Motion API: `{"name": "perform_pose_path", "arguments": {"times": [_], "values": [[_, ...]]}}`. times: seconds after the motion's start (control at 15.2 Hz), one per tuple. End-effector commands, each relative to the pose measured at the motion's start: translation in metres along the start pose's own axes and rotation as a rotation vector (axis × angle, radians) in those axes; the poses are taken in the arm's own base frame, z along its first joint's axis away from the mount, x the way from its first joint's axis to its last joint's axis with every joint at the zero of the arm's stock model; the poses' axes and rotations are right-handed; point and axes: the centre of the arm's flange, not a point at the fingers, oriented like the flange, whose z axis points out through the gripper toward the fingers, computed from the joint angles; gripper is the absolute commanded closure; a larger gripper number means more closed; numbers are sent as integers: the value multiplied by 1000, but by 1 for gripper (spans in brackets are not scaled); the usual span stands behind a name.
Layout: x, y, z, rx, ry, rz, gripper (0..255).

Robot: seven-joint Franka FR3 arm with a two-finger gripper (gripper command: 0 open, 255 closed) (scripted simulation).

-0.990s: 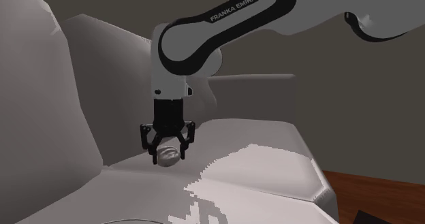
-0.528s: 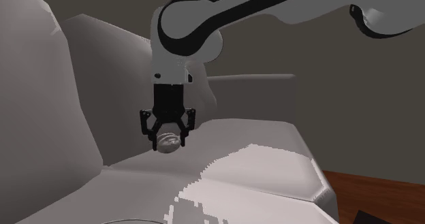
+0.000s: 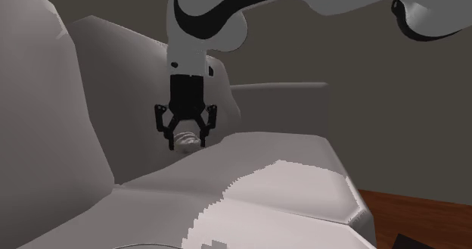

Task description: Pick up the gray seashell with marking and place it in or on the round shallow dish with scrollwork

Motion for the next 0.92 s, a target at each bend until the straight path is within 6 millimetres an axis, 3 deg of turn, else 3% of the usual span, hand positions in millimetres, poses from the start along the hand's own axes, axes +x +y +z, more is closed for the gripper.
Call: {"name": "perform_pose_path", "arguments": {"times": [0.0, 0.86], "values": [[0, -1, -11, 0, 0, 0, 255], [-157, -70, -8, 0, 0, 0, 255]]}}
